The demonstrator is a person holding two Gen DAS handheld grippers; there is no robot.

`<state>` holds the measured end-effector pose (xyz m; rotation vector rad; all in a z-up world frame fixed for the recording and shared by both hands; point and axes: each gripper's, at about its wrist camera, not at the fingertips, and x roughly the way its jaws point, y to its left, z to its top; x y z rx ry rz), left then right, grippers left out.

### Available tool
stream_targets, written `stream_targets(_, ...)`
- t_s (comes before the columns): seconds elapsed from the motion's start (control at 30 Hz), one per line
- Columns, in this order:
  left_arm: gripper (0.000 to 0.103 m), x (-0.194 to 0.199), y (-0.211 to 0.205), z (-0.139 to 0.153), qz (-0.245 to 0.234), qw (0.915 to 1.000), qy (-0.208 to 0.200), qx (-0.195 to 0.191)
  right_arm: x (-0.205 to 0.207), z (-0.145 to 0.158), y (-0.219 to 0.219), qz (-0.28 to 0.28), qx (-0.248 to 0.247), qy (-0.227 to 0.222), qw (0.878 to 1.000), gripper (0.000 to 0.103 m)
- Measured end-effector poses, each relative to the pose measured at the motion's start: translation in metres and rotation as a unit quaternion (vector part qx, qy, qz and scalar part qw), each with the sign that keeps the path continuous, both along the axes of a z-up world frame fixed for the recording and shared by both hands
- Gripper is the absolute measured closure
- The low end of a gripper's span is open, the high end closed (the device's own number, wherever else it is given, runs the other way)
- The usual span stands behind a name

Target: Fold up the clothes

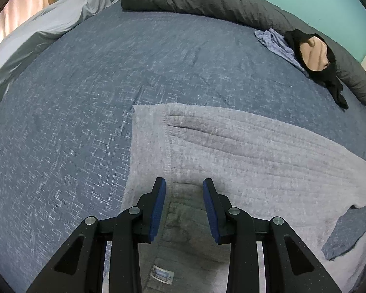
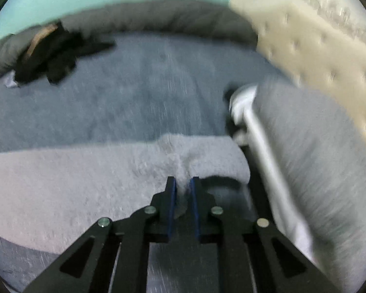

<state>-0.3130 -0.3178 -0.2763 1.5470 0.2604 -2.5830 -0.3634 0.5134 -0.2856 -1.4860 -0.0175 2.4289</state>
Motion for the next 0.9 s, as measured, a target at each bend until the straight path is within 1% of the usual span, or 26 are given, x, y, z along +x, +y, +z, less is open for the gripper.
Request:
stream_targets(0.07,0.069,0.001,0.001,0.001,-0.004,1.0,0.001,0.001,0.003,-0.018,0.008,-0.018,0.003,-0.042,0.999,0.088)
stream_targets(0.13,0.069,0.002,0.001,0.001,-0.006,1.0,0.0,-0.001,0.012,-0.018,0.015,-0.031,-0.003,-0.029,0.999,0.082)
stream_targets(0.17,0.069,0.002,0.001,0.001,-0.006,1.0,0.0,-0.002,0.017,-0.018,0.018,-0.038,-0.004,-0.026,0.999,0.073)
stream_targets(0.2,0.069,0.003,-0.001,0.001,-0.003,1.0,0.0,-0.002,0.02,-0.018,0.02,-0.041,0.001,-0.028,0.999,0.069)
stream_targets(0.23,0.068,0.003,-0.001,0.001,-0.001,1.0,0.0,-0.001,0.023,-0.016,0.02,-0.039,0.007,-0.026,0.999,0.069)
stream_targets(0.3,0.069,0.005,-0.005,0.001,0.005,1.0,0.0,0.002,0.029,-0.006,0.015,-0.014,0.01,-0.006,1.0,0.069)
stream_targets(0.37,0.069,0.007,-0.007,0.001,0.01,0.9999,0.0,0.005,0.033,0.003,0.009,0.0,0.014,0.012,1.0,0.068)
stream_targets(0.5,0.069,0.013,-0.009,-0.001,0.015,0.9998,-0.006,0.009,0.042,0.015,-0.004,0.007,-0.023,0.041,0.999,0.063)
stream_targets(0.63,0.069,0.03,-0.014,0.003,0.019,0.9995,-0.013,0.021,0.055,0.022,-0.035,0.029,-0.086,0.064,0.994,0.062)
stream_targets(0.7,0.068,0.043,-0.015,0.008,0.017,0.9995,-0.016,0.023,0.066,0.027,-0.057,0.05,-0.119,0.07,0.989,0.059)
stream_targets(0.77,0.065,0.058,-0.019,0.014,0.014,0.9995,-0.016,0.024,0.081,0.031,-0.078,0.072,-0.146,0.073,0.984,0.056)
stream_targets(0.83,0.056,0.073,-0.026,0.022,0.012,0.9993,-0.015,0.032,0.089,0.033,-0.095,0.089,-0.161,0.072,0.98,0.055)
stream_targets(0.9,0.056,0.092,-0.03,0.029,0.01,0.9991,-0.015,0.039,0.099,0.038,-0.108,0.105,-0.173,0.07,0.977,0.053)
